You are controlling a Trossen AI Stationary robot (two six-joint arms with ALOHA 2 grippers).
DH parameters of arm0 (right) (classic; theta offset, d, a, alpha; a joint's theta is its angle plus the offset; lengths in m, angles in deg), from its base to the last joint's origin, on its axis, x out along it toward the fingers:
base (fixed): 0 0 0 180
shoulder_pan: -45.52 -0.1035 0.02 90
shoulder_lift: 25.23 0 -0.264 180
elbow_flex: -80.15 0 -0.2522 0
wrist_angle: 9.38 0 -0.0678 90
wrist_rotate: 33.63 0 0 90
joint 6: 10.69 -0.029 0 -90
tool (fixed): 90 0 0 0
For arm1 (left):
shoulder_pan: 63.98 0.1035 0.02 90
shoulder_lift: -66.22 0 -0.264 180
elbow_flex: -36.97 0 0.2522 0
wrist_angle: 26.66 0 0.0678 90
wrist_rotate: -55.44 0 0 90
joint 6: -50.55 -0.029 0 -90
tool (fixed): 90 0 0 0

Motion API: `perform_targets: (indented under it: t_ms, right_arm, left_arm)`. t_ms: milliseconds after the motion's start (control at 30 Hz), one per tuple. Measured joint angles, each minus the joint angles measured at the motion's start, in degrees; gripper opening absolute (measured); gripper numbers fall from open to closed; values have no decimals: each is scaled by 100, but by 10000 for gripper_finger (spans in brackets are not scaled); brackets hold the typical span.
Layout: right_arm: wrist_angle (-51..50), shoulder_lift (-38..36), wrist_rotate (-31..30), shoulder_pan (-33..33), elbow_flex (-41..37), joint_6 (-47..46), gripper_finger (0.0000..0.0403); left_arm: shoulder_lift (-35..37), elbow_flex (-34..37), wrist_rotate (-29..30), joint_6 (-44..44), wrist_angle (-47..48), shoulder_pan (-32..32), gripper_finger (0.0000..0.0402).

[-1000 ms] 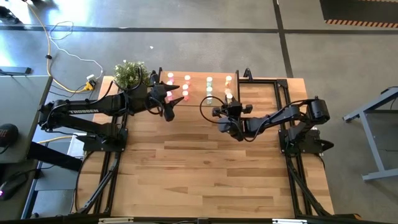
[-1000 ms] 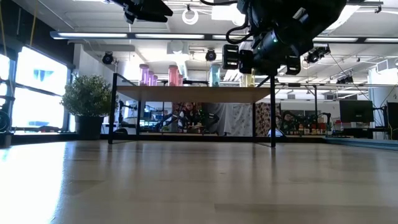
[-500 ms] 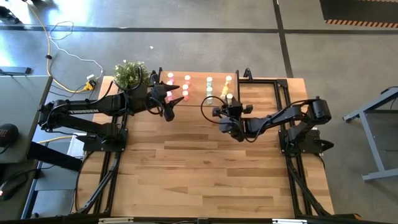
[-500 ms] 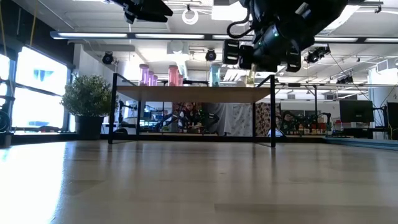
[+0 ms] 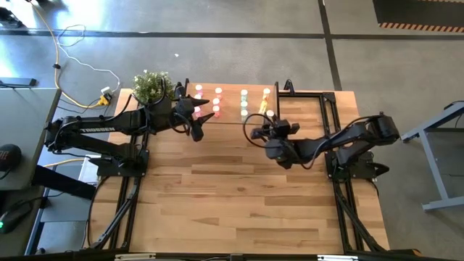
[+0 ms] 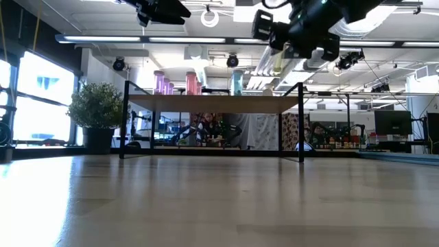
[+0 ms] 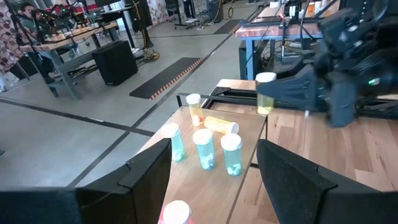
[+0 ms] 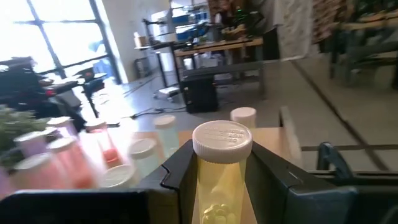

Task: Pick and place medicine bottles onto shelf by color
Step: Put the yellow pill bottle on the shelf aligned with the other yellow pill bottles

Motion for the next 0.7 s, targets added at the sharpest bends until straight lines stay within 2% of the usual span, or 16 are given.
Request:
perform_targets:
  t_ms: [100,200,333,533,700]
  right_arm:
    - [6,-154,64,-250,0,-21,108]
    - [5,-374,353,-479,1,11,108]
    - [7,-738,1100,-683,2,61,108]
    - [184,-1167,2610,-747,1,37,108]
    - [586,-1254,3257,-747,2,93,108]
  left_arm:
    - [0,0,-165,14,0,0,227]
    - [0,0,-602,15,0,0,227]
    - [0,0,-1299,234,0,0,227]
    - [0,0,-2427,1139,-1,-7,227]
    - [-52,-2,-2899,1811,-13,-140,227]
